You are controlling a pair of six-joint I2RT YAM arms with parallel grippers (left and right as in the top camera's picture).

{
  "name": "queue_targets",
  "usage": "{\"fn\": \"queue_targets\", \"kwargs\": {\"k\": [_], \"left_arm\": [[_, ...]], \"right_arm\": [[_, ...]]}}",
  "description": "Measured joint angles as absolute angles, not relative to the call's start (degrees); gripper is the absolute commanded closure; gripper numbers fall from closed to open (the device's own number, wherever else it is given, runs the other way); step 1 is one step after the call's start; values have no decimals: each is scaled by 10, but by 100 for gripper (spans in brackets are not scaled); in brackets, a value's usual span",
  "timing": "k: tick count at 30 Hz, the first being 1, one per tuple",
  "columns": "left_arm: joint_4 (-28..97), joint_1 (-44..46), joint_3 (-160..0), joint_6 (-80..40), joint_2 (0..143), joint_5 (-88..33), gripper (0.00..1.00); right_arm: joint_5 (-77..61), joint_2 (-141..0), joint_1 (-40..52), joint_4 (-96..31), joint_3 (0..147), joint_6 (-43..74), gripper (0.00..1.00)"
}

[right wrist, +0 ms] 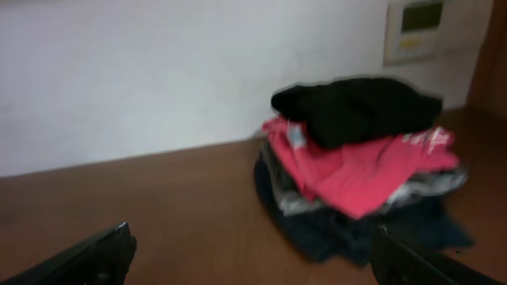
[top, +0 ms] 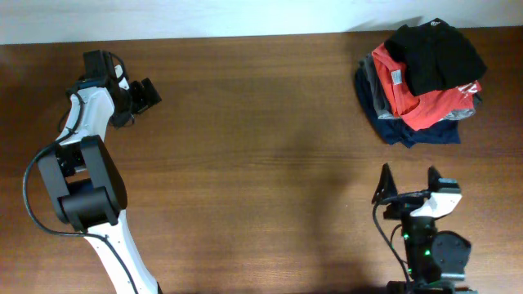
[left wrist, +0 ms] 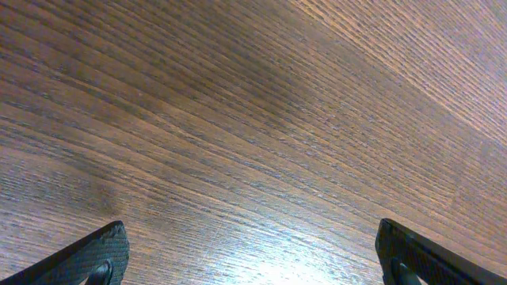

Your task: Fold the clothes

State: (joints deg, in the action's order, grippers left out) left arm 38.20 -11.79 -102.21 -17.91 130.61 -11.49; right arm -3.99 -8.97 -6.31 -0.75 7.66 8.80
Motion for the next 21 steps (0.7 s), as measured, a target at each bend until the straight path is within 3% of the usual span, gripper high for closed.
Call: {"fn": "queue_targets", "kwargs": {"k": [21], "left_arm": [[382,-118,-1022,-179,1306,-115,1]], "right_arm": [[-55,-8,-39,-38,7,6,1]]}}
